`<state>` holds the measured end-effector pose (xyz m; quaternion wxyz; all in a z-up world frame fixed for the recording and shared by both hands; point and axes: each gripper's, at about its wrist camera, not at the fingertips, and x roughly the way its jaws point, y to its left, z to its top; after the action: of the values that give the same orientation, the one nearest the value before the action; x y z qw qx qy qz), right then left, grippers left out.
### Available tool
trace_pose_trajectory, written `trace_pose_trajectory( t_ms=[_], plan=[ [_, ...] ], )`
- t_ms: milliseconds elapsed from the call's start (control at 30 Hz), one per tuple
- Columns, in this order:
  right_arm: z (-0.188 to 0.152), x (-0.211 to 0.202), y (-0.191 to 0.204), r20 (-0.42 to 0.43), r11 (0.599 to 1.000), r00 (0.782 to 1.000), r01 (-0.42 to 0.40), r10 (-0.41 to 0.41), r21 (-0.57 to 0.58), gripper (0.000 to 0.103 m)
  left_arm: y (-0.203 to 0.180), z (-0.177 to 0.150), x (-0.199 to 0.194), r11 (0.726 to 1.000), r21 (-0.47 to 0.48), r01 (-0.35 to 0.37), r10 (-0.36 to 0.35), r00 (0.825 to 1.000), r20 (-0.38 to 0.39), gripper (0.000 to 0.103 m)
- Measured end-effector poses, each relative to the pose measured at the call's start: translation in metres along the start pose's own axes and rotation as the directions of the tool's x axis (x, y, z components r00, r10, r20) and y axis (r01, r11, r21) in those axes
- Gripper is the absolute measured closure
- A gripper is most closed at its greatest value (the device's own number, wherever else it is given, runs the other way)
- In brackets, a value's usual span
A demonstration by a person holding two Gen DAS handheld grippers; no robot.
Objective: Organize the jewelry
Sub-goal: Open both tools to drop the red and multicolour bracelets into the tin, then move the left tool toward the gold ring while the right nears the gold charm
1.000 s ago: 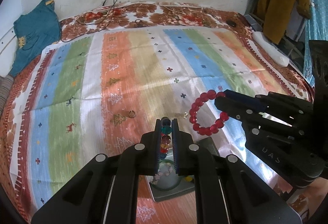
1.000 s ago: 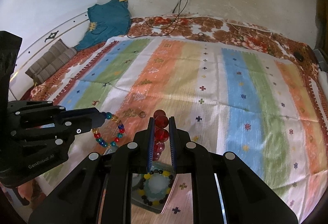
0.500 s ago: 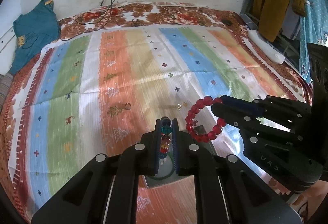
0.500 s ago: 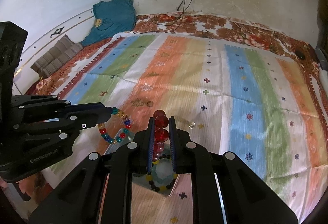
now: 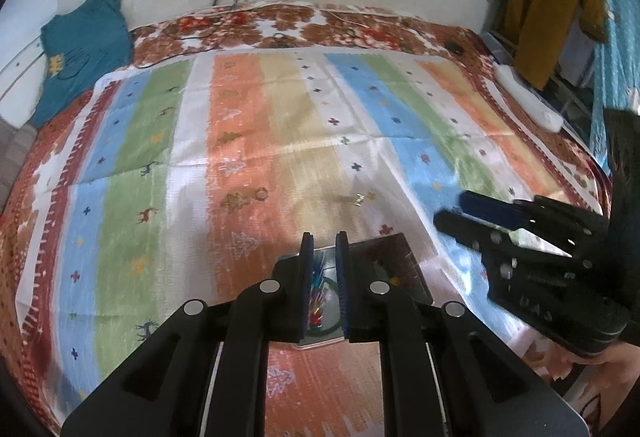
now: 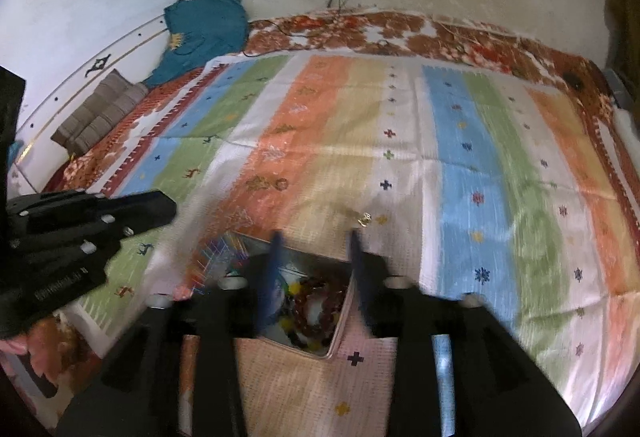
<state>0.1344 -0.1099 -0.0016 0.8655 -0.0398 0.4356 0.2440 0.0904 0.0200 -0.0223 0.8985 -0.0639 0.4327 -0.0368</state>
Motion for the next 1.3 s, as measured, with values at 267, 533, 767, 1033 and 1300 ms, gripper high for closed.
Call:
trace_pose_trajectory(
  t_ms=[267, 533, 767, 1033, 1300],
  plan=[
    [0.0, 0.012, -0.003, -0.045, 1.0, 0.999, 0.004, -0.003, 0.011, 0.062, 0.023, 0.007, 0.01, 0.996, -0.08, -0.042, 0.041, 0.999, -0.019, 0.069],
    [0.008, 0.028, -0.009, -0.088, 0.999, 0.996, 0.033, -0.031, 0.021, 0.062, 0.03, 0.016, 0.027, 0.992, -0.107, -0.065, 0.06, 0.997, -0.049, 0.056],
    [0.014, 0.046, -0.018, -0.123, 0.998, 0.991, 0.048, -0.042, 0.044, 0.057, 0.032, 0.023, 0.048, 0.989, -0.101, -0.108, 0.101, 0.992, -0.075, 0.05],
    [0.022, 0.059, -0.018, -0.136, 0.998, 0.99, 0.048, -0.042, 0.039, 0.052, 0.038, 0.034, 0.065, 0.987, -0.087, -0.134, 0.125, 0.987, -0.098, 0.045],
    [0.027, 0.084, -0.018, -0.192, 0.999, 0.981, 0.041, -0.035, 0.027, 0.05, 0.049, 0.046, 0.096, 0.986, -0.109, -0.128, 0.112, 0.984, -0.142, 0.045]
  ],
)
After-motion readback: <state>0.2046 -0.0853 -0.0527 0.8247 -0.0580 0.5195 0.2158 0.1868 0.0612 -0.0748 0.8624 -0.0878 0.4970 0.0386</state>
